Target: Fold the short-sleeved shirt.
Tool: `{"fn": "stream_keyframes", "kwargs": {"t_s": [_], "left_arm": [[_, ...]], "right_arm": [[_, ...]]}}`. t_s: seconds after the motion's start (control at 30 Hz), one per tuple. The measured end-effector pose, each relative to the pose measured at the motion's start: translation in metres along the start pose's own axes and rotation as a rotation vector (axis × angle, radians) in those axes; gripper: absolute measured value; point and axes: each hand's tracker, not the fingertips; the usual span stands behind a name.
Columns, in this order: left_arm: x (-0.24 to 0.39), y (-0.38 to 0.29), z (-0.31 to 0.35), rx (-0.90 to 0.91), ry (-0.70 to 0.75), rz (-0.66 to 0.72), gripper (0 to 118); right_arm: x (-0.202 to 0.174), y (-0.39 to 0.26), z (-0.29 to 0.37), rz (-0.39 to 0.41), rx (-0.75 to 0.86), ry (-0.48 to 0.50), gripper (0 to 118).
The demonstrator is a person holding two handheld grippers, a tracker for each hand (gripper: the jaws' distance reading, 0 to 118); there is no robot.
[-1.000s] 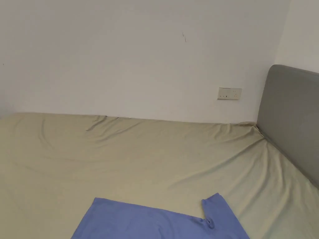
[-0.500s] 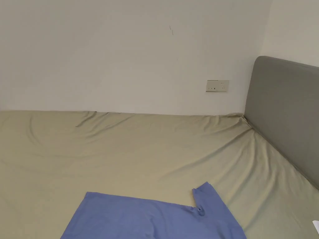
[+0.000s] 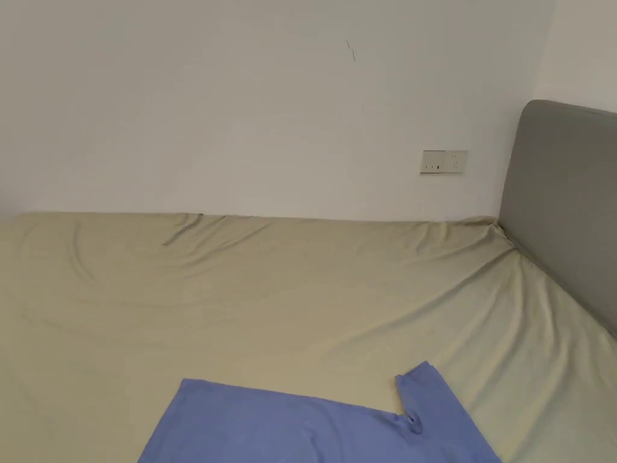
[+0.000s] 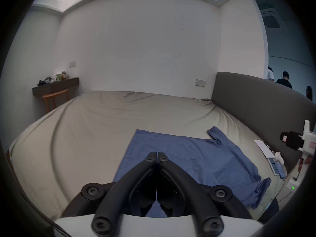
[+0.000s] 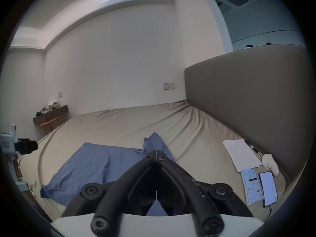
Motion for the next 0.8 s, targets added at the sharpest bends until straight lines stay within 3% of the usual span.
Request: {"fn": "stream_keyframes", "kwargs": {"t_s": [0.13,0.17,0.2,0.23,0.27,0.3,0.33,0.5,0.6,0.63,0.7,0.73,0.77,0.8], "left_arm": [[-0.007,0.027,-0.073,-0.053,-0.002,-0.003,0],[-0.011,0.037,-0.101,-0.107,-0.010,-0.016,7],[-0.015,0.044,-0.129,-0.115,-0.003,-0.019,24],[-0.019,0.051,-0.156,-0.148,0.008,-0.024,60],[-0.025,0.059,-0.191,-0.196,0.027,-0.018,85],[-0.030,0.064,-0.223,-0.247,0.038,-0.017,107],[-0.035,0.066,-0.250,-0.302,0.048,-0.009,116],[-0.067,0.052,-0.372,-0.491,0.138,0.115,93],[-0.081,0.035,-0.406,-0.553,0.186,0.182,87],[-0.083,0.030,-0.413,-0.584,0.190,0.190,77],[-0.079,0.029,-0.408,-0.498,0.180,0.100,77],[-0.074,0.032,-0.406,-0.495,0.192,0.055,69],[-0.071,0.032,-0.402,-0.489,0.187,0.020,43],[-0.065,0.034,-0.396,-0.481,0.158,0.014,8]], "right_arm": [[-0.006,-0.001,-0.030,0.021,-0.021,-0.004,2],[-0.005,-0.001,-0.041,0.024,-0.028,-0.008,2],[-0.004,0.000,-0.049,0.021,-0.036,-0.010,2],[-0.003,0.000,-0.056,0.015,-0.040,-0.015,2],[-0.002,0.000,-0.066,0.008,-0.044,-0.021,2],[0.000,-0.001,-0.076,0.003,-0.051,-0.029,2],[0.001,-0.002,-0.083,0.000,-0.058,-0.038,2],[0.012,-0.012,-0.126,0.004,-0.130,-0.084,2],[0.020,-0.017,-0.150,0.017,-0.173,-0.094,2],[0.022,-0.018,-0.158,0.023,-0.181,-0.097,2],[0.027,-0.013,-0.182,0.013,-0.227,-0.085,9],[0.029,-0.011,-0.194,-0.006,-0.240,-0.085,25],[0.032,-0.009,-0.213,-0.037,-0.273,-0.076,46],[0.036,-0.007,-0.234,-0.050,-0.316,-0.054,72]]}}
